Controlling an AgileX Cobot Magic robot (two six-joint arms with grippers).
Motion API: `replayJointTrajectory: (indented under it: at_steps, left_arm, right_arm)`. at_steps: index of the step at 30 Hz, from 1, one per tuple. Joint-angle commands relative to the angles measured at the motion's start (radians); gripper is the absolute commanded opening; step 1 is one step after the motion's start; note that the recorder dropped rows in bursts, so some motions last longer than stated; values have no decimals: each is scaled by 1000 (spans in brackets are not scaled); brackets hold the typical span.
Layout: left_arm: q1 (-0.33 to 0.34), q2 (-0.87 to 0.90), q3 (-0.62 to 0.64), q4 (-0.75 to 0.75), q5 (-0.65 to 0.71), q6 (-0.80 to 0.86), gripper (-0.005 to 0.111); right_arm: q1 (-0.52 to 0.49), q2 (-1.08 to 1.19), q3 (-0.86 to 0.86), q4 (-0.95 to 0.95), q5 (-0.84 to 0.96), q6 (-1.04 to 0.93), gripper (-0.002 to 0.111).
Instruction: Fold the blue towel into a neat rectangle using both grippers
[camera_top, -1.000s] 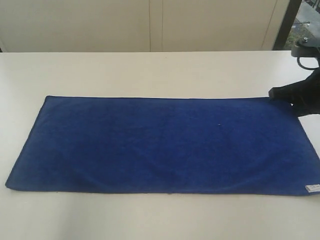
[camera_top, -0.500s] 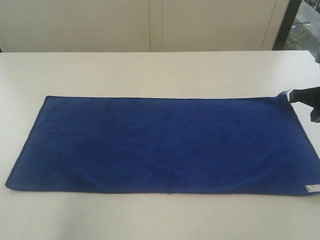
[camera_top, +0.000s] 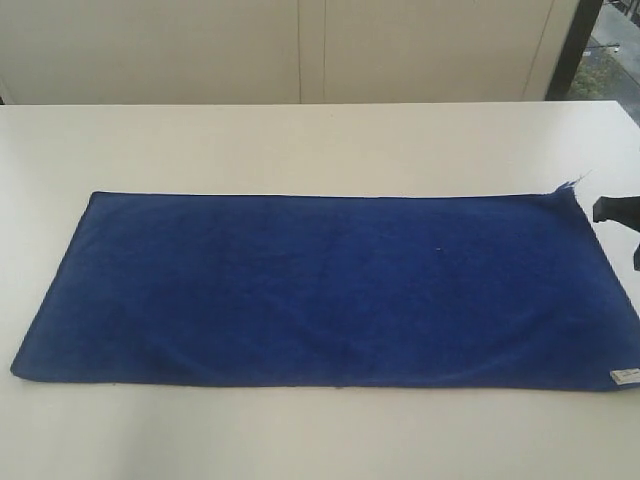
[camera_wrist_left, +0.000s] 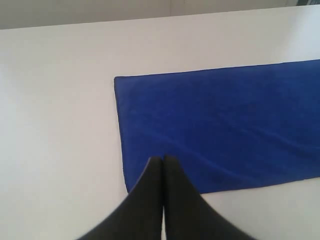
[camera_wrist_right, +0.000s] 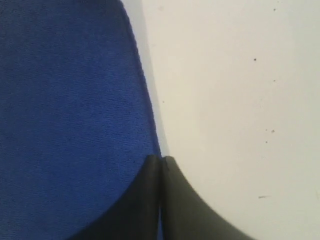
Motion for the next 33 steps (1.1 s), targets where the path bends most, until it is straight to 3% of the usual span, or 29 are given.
replayJointTrajectory:
  at_steps: [1, 5, 13, 18, 21, 33]
  left_arm:
    - [-7, -7, 8, -1, 2, 1, 0]
    - [-7, -7, 8, -1, 2, 1, 0]
    - [-7, -7, 8, -1, 2, 1, 0]
    - [-7, -7, 8, -1, 2, 1, 0]
    - [-7, -7, 8, -1, 2, 1, 0]
    - [-7, -7, 8, -1, 2, 1, 0]
  right_arm:
    - [-7, 2, -8, 4, 5, -18, 0]
    - [-7, 7, -8, 14, 3, -18, 5]
    - [-5, 60, -6, 34, -58, -24, 37]
    - [-3, 86, -8, 130, -115, -147, 49]
    - [-3, 106, -20, 212, -113, -233, 52]
    - [-3, 175, -30, 211, -135, -308, 52]
